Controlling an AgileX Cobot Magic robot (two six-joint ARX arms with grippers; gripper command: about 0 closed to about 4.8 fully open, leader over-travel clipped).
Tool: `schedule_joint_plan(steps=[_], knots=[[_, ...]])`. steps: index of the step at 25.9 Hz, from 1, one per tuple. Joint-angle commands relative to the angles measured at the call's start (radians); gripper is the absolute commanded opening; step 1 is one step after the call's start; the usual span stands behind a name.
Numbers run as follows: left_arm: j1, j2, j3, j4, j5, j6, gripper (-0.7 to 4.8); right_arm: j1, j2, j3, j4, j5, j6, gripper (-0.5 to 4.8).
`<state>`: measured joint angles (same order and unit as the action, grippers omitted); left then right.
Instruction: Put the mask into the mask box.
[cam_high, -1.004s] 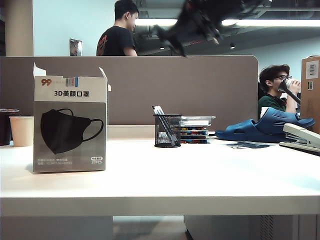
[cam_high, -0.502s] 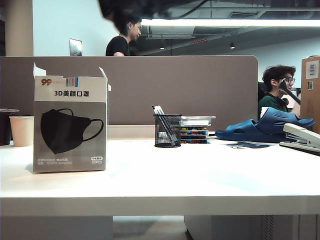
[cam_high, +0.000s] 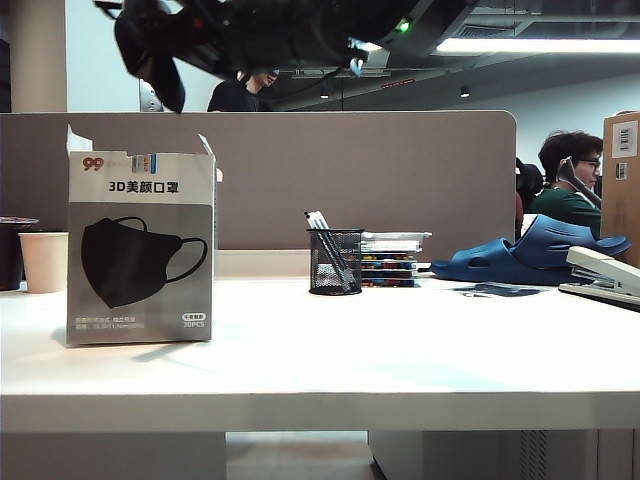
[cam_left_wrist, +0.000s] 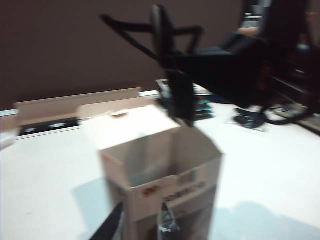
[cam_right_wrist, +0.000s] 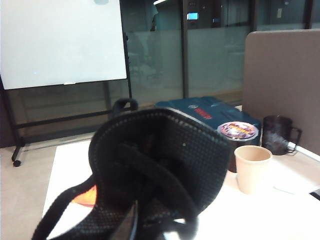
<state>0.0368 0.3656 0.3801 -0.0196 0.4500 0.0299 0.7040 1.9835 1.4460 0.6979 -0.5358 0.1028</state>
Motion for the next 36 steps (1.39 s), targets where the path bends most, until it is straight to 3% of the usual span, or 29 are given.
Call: schedule_joint_plan(steps=[1, 7, 26, 29, 31, 36], knots=[[0.002, 0.011, 0.006, 0.014, -0.053, 0.05, 0.85, 0.01, 0.01, 0.005, 0.039, 0.005, 0.002, -0.08], [0.001, 0.048, 0.005, -0.01, 0.023, 0.048, 0.85, 0.01, 0.045, 0.006, 0.05, 0.045, 0.001, -0.08], [0.001, 0.046, 0.005, -0.052, 0.052, 0.041, 0.85, 0.014, 0.083, 0.006, 0.051, 0.092, -0.037, -0.04], [0.001, 0.046, 0.005, -0.053, 0.052, 0.041, 0.85, 0.014, 0.083, 0.006, 0.046, 0.092, -0.036, 0.27], [0.001, 0.046, 0.005, -0.053, 0.052, 0.041, 0.85, 0.014, 0.083, 0.006, 0.039, 0.092, -0.036, 0.89], [0.001, 0.046, 0.005, -0.053, 0.051, 0.041, 0.85, 0.014, 0.083, 0.006, 0.037, 0.092, -0.036, 1.18]])
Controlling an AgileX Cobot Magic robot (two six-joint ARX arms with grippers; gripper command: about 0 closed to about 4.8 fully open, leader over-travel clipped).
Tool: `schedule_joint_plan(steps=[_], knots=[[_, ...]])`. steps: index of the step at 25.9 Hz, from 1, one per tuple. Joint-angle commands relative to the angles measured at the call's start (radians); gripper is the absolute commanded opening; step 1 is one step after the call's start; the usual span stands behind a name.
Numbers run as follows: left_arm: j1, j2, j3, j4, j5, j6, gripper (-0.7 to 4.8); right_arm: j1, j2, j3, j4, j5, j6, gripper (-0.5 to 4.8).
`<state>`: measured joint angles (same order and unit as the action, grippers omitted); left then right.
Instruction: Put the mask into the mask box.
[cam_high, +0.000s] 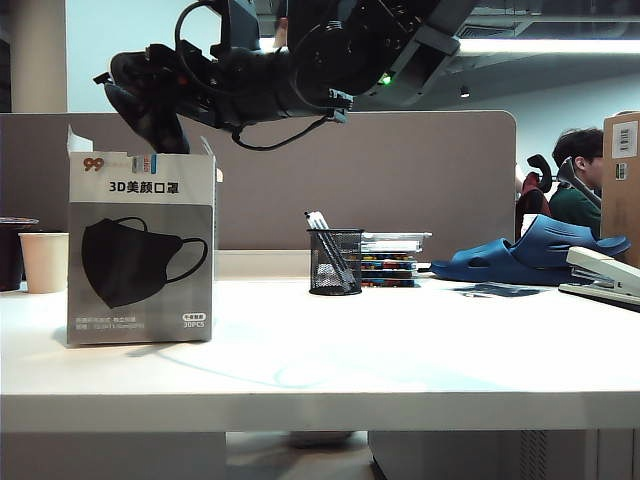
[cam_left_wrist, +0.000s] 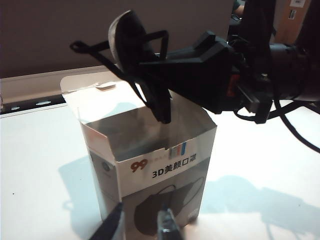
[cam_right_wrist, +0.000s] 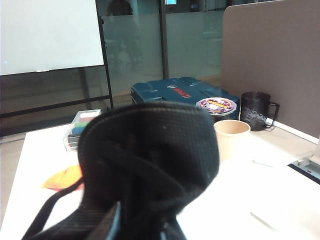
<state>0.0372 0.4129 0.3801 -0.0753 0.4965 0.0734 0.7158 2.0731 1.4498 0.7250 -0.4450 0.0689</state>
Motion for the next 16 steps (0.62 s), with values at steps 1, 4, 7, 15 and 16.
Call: schedule_joint_plan(steps=[1, 4, 7, 15, 16], knots=[[0.001, -0.001, 0.005, 0.003, 0.005, -0.002, 0.85, 0.002, -0.007, 0.002, 0.009, 0.001, -0.002, 1.19], [0.001, -0.001, 0.005, 0.003, 0.005, -0.002, 0.85, 0.003, -0.01, 0.002, 0.01, -0.001, -0.002, 1.39], [0.001, -0.001, 0.005, 0.003, 0.005, -0.002, 0.85, 0.003, -0.017, 0.002, 0.006, 0.002, -0.002, 1.63], [0.001, -0.002, 0.006, 0.016, 0.005, -0.002, 0.85, 0.002, -0.034, 0.002, -0.054, 0.048, -0.003, 0.11], [0.001, -0.001, 0.006, 0.018, 0.005, -0.002, 0.84, 0.002, -0.034, 0.002, -0.06, 0.049, -0.003, 0.34]])
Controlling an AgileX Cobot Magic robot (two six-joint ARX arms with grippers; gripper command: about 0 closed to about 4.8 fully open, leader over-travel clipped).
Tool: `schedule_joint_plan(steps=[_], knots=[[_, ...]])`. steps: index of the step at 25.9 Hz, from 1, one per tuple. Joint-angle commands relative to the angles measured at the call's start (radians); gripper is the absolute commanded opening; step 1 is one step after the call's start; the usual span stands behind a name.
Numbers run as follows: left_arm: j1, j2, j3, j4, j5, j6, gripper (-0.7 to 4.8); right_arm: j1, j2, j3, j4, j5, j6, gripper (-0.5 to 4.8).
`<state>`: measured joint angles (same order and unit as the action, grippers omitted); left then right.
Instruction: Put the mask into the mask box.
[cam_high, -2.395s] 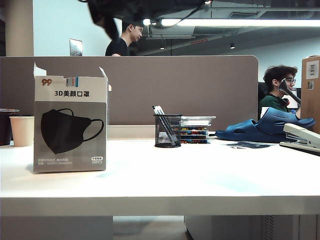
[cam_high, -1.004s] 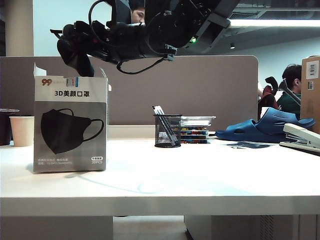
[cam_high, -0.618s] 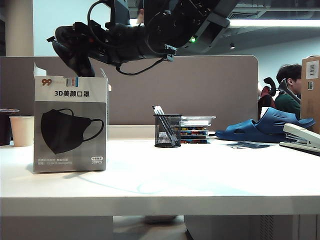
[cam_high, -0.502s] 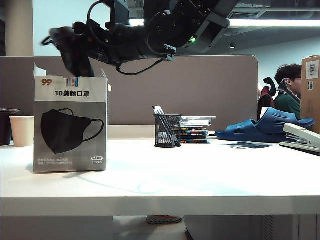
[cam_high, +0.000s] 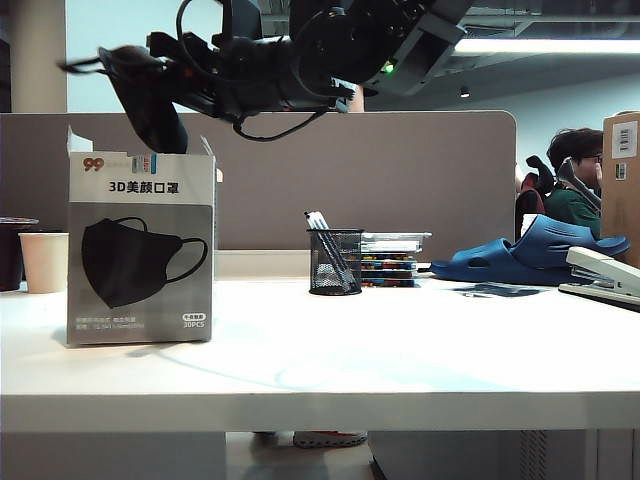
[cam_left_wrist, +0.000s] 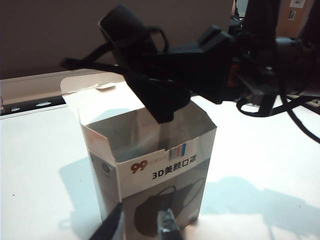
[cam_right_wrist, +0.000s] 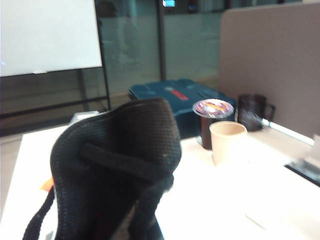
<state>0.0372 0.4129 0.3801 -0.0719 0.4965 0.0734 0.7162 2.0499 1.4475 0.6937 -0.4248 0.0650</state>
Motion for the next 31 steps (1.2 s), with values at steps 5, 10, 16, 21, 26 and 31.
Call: schedule_joint_plan(steps=[5, 10, 16, 21, 26, 31], knots=[[0.001, -0.002, 0.006, 0.045, 0.005, -0.002, 0.85, 0.001, -0.013, 0.004, -0.034, 0.031, 0.001, 3.24], [0.001, -0.001, 0.006, 0.082, 0.005, 0.0, 0.85, 0.001, -0.026, 0.004, -0.042, 0.031, 0.002, 3.22], [0.001, 0.018, 0.005, 0.166, -0.033, 0.042, 0.85, 0.001, -0.058, 0.004, -0.101, 0.026, 0.003, 3.22], [0.001, 0.149, 0.006, 0.286, -0.047, 0.076, 1.14, 0.014, -0.06, 0.004, -0.136, 0.028, 0.001, 3.22], [0.0, 0.266, 0.006, 0.357, -0.021, 0.076, 1.54, 0.02, -0.06, 0.004, -0.137, 0.034, 0.001, 3.22], [-0.002, 0.397, 0.063, 0.389, -0.013, 0.076, 2.55, 0.019, -0.06, 0.003, -0.138, 0.068, -0.018, 3.22]])
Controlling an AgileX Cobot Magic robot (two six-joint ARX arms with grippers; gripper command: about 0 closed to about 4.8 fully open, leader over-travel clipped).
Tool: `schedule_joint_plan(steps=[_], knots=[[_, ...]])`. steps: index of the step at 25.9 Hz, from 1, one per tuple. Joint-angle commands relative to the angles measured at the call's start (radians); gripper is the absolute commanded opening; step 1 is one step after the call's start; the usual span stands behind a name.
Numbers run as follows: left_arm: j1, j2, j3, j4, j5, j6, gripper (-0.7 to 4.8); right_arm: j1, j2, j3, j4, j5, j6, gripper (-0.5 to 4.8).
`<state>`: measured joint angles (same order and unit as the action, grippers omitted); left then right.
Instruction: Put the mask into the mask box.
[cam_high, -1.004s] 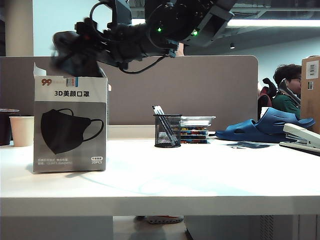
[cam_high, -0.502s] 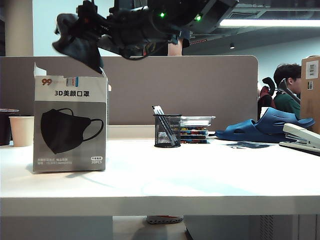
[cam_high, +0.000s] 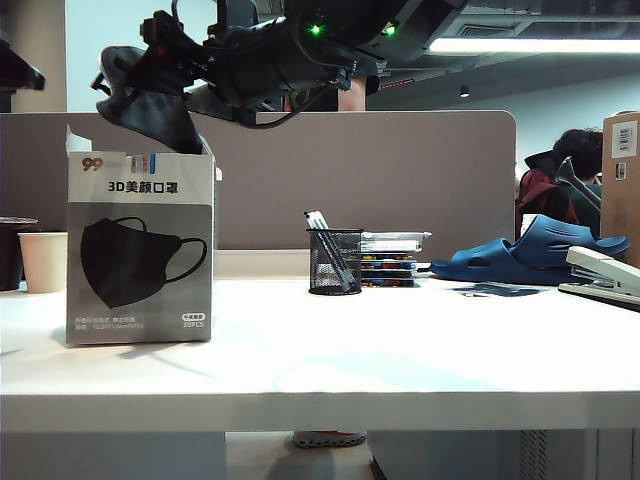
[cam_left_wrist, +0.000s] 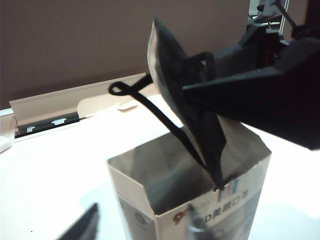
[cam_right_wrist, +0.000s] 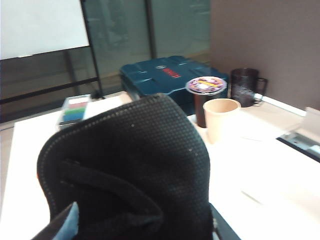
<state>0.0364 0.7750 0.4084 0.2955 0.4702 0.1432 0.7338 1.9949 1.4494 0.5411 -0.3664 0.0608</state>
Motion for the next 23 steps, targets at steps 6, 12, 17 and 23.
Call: schedule_joint_plan(steps=[6, 12, 17, 23], knots=[[-0.011, 0.126, 0.095, 0.024, 0.013, 0.006, 2.57, 0.002, -0.005, 0.001, 0.013, 0.009, -0.014, 3.22], [-0.031, 0.231, 0.101, 0.103, 0.005, 0.006, 2.56, 0.003, -0.005, 0.001, 0.013, 0.01, -0.013, 3.22], [-0.037, 0.316, 0.101, 0.172, -0.044, 0.005, 2.56, 0.003, -0.005, 0.001, 0.014, 0.017, -0.013, 3.13], [-0.05, 0.36, 0.101, 0.183, -0.048, 0.006, 2.37, 0.003, -0.005, 0.001, 0.014, 0.032, -0.013, 3.13]])
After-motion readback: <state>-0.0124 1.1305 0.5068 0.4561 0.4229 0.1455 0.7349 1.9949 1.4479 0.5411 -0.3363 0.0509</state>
